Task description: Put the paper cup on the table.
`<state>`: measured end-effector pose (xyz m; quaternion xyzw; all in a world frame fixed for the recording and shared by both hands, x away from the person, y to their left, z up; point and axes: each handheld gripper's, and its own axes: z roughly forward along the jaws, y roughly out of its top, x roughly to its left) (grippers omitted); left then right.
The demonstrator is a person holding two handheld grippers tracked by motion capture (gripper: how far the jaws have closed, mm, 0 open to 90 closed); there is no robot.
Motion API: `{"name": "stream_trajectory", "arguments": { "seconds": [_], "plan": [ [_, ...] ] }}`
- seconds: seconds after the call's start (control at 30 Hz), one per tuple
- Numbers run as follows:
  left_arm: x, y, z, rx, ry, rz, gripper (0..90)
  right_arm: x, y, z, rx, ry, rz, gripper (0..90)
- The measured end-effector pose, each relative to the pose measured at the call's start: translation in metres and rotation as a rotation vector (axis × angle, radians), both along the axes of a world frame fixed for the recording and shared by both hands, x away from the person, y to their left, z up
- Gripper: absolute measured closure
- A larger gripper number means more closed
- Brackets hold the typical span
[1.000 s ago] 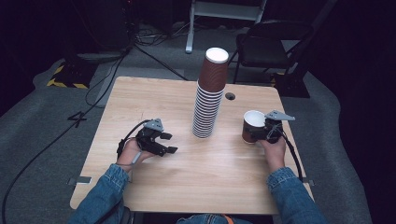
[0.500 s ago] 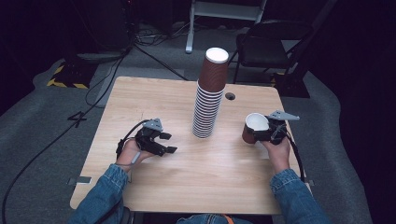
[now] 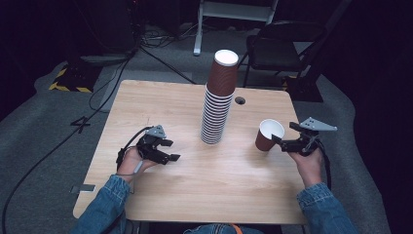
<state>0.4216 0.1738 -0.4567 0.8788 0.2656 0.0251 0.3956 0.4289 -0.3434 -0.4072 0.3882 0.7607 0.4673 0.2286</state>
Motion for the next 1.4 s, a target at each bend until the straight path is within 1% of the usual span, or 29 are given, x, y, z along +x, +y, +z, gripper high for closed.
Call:
{"name": "stream_trajectory", "arguments": {
  "seconds": [0.07, 0.1, 0.17, 0.2, 0.3, 0.37, 0.47, 0.53, 0.57, 0.6, 0.63, 0.67, 0.7, 0.73, 0.77, 0.83, 0.87, 0.9, 0.93, 1.0, 1.03, 1.1, 1.13, 1.17, 1.2, 1.27, 1.33, 1.37, 1.4],
  "plan": [
    [-0.004, 0.003, -0.003, 0.024, 0.012, 0.023, 28.9, -0.007, -0.004, -0.001, -0.012, 0.012, 0.006, 0.0],
    [-0.005, 0.006, -0.004, 0.029, 0.016, 0.030, 28.8, -0.011, -0.007, -0.003, -0.013, 0.029, 0.006, 0.0],
    [-0.007, 0.009, -0.005, 0.028, 0.022, 0.039, 28.6, -0.014, -0.009, -0.004, -0.009, 0.038, 0.009, 0.0],
    [-0.008, 0.011, -0.006, 0.033, 0.024, 0.048, 28.5, -0.022, -0.013, -0.007, -0.015, 0.049, 0.014, 0.0],
    [-0.010, 0.019, -0.009, 0.054, 0.034, 0.089, 28.4, -0.028, -0.016, -0.010, -0.024, 0.053, 0.012, 0.0],
    [-0.010, 0.023, -0.011, 0.086, 0.040, 0.109, 28.3, -0.033, -0.020, -0.016, -0.034, 0.114, 0.015, 0.0],
    [-0.010, 0.027, -0.017, 0.134, 0.052, 0.132, 28.1, -0.037, -0.025, -0.024, -0.040, 0.172, 0.005, 0.0],
    [-0.010, 0.028, -0.019, 0.141, 0.059, 0.139, 28.0, -0.040, -0.029, -0.032, -0.048, 0.183, 0.009, 0.0],
    [-0.009, 0.029, -0.022, 0.162, 0.067, 0.148, 27.8, -0.041, -0.030, -0.035, -0.058, 0.193, 0.000, 0.0],
    [-0.009, 0.029, -0.022, 0.162, 0.067, 0.148, 27.7, -0.041, -0.030, -0.035, -0.058, 0.193, 0.000, 0.0],
    [-0.008, 0.029, -0.024, 0.175, 0.068, 0.153, 27.4, -0.042, -0.031, -0.044, -0.076, 0.227, -0.012, 0.0],
    [-0.008, 0.029, -0.024, 0.175, 0.068, 0.153, 27.2, -0.042, -0.031, -0.044, -0.076, 0.227, -0.012, 0.0],
    [-0.008, 0.029, -0.024, 0.178, 0.076, 0.154, 27.0, -0.042, -0.032, -0.053, -0.093, 0.257, -0.020, 0.0],
    [-0.007, 0.029, -0.025, 0.181, 0.075, 0.152, 27.0, -0.042, -0.032, -0.053, -0.093, 0.257, -0.020, 0.0],
    [-0.007, 0.029, -0.026, 0.185, 0.078, 0.159, 26.7, -0.041, -0.034, -0.062, -0.102, 0.281, -0.026, 0.0],
    [-0.006, 0.029, -0.028, 0.198, 0.076, 0.161, 26.7, -0.040, -0.035, -0.069, -0.109, 0.292, -0.034, 0.0],
    [-0.006, 0.029, -0.028, 0.198, 0.076, 0.161, 26.5, -0.040, -0.035, -0.069, -0.109, 0.292, -0.034, 0.0],
    [-0.006, 0.029, -0.028, 0.196, 0.072, 0.161, 26.5, -0.040, -0.035, -0.075, -0.124, 0.295, -0.042, 0.0],
    [-0.006, 0.029, -0.029, 0.191, 0.073, 0.172, 26.5, -0.040, -0.035, -0.079, -0.137, 0.298, -0.054, 0.0],
    [-0.005, 0.030, -0.029, 0.193, 0.063, 0.173, 25.8, -0.041, -0.036, -0.087, -0.149, 0.293, -0.086, 0.0],
    [-0.005, 0.030, -0.030, 0.198, 0.051, 0.174, 23.3, -0.041, -0.036, -0.092, -0.167, 0.286, -0.092, 0.0],
    [-0.006, 0.030, -0.033, 0.206, 0.019, 0.171, 21.6, -0.041, -0.036, -0.094, -0.180, 0.282, -0.097, 0.0],
    [-0.006, 0.029, -0.035, 0.210, -0.009, 0.175, 20.0, -0.041, -0.035, -0.096, -0.191, 0.275, -0.103, 0.0],
    [-0.007, 0.029, -0.036, 0.212, -0.025, 0.181, 18.9, -0.042, -0.035, -0.098, -0.189, 0.251, -0.092, 0.0],
    [-0.007, 0.029, -0.037, 0.210, -0.031, 0.182, 17.6, -0.042, -0.034, -0.099, -0.186, 0.242, -0.079, 0.0],
    [-0.006, 0.029, -0.039, 0.196, -0.036, 0.182, 14.9, -0.042, -0.033, -0.099, -0.188, 0.240, -0.062, 0.0],
    [-0.006, 0.031, -0.041, 0.180, -0.056, 0.179, 13.9, -0.042, -0.033, -0.099, -0.188, 0.240, -0.061, 0.0],
    [-0.006, 0.031, -0.041, 0.180, -0.056, 0.179, 12.0, -0.042, -0.033, -0.099, -0.188, 0.240, -0.061, 0.0],
    [-0.006, 0.032, -0.044, 0.164, -0.068, 0.176, 12.0, -0.042, -0.033, -0.099, -0.189, 0.240, -0.057, 0.0]
  ]
}}
